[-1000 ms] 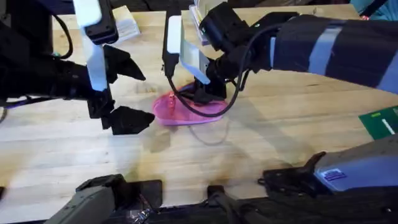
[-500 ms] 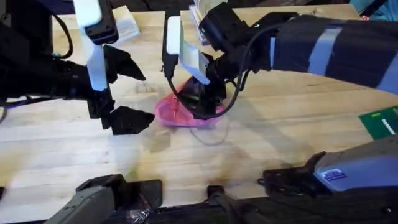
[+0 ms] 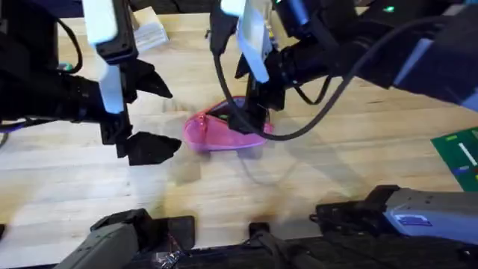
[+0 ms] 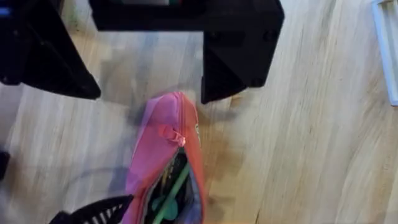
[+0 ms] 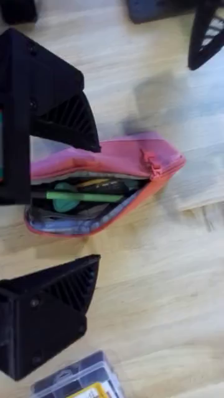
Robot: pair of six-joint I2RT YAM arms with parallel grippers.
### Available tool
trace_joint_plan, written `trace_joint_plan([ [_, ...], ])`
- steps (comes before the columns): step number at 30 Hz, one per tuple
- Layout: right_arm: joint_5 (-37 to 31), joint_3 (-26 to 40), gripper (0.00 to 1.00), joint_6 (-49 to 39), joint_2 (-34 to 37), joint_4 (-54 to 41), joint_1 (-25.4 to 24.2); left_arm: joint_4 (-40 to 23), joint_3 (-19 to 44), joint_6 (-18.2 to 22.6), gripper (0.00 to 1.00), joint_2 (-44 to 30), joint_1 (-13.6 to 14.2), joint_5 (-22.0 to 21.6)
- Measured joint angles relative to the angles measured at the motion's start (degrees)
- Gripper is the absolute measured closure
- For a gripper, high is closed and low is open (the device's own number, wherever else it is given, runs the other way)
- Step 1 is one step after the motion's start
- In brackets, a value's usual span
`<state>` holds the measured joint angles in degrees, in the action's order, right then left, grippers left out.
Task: Unzip the bag, pick up the pens from the table one at a time and place them inside, then zip the bag closed.
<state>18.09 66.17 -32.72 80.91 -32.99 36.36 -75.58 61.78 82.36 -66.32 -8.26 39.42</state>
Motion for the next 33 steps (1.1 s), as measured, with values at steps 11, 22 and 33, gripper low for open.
trace_joint_plan([
  [11, 0.04, 0.00, 0.004, 19.74, -7.25, -0.02, 0.00, -4.14, 0.00, 12.20, 0.007, -9.03, -8.07, 0.24],
  [22, 0.42, 0.00, 0.004, 41.95, -9.67, -0.35, 0.98, -1.40, 0.00, 22.56, 0.007, -20.95, -11.12, 0.29],
  [33, -0.05, 0.00, 0.004, 48.30, -9.67, -0.29, 7.76, 1.47, 0.00, 24.44, 0.007, -30.08, -12.36, 3.37],
])
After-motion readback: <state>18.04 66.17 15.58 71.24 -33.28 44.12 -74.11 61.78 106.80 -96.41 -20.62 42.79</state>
